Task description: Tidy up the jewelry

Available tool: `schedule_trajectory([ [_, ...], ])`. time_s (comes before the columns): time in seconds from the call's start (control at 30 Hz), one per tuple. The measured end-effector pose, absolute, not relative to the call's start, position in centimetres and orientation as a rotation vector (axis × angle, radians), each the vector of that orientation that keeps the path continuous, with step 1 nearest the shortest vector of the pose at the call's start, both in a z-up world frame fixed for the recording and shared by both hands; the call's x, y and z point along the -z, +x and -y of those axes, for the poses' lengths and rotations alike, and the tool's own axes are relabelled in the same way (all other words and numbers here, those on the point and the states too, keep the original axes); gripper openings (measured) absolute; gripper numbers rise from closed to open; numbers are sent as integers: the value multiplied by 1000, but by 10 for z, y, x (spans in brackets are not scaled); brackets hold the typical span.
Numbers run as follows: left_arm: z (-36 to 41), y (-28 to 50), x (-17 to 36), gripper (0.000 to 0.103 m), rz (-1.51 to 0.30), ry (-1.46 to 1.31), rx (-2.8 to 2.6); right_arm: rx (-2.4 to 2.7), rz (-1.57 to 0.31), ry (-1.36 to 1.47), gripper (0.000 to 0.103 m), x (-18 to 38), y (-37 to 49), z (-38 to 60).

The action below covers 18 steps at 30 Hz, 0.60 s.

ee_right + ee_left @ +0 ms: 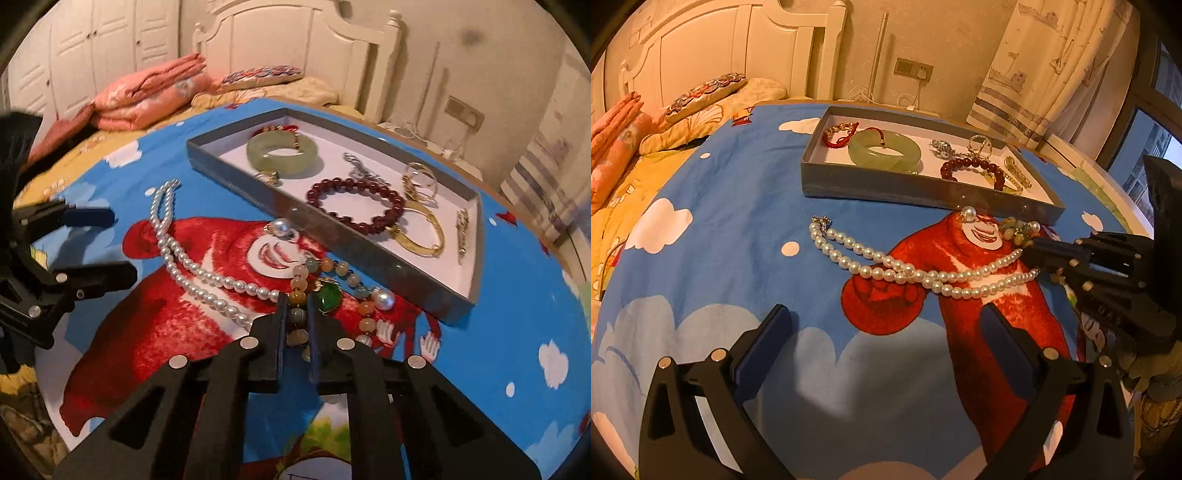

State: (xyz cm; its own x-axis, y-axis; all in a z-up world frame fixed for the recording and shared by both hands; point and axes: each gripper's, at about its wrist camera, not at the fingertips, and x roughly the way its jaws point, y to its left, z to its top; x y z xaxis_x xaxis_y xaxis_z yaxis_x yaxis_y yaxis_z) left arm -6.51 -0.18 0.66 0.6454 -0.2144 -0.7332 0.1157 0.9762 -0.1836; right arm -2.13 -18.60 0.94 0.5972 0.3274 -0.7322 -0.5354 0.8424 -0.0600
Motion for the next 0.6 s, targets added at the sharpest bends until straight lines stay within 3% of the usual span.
schedule_trajectory([
  [0.33,5,-65,-5,101,-858,-95,174,-627,-705,226,10,-28,-15,259],
  [0.6,9,-63,-4,101,-868,-68,160,-524,-730,213,10,-28,-20,289],
])
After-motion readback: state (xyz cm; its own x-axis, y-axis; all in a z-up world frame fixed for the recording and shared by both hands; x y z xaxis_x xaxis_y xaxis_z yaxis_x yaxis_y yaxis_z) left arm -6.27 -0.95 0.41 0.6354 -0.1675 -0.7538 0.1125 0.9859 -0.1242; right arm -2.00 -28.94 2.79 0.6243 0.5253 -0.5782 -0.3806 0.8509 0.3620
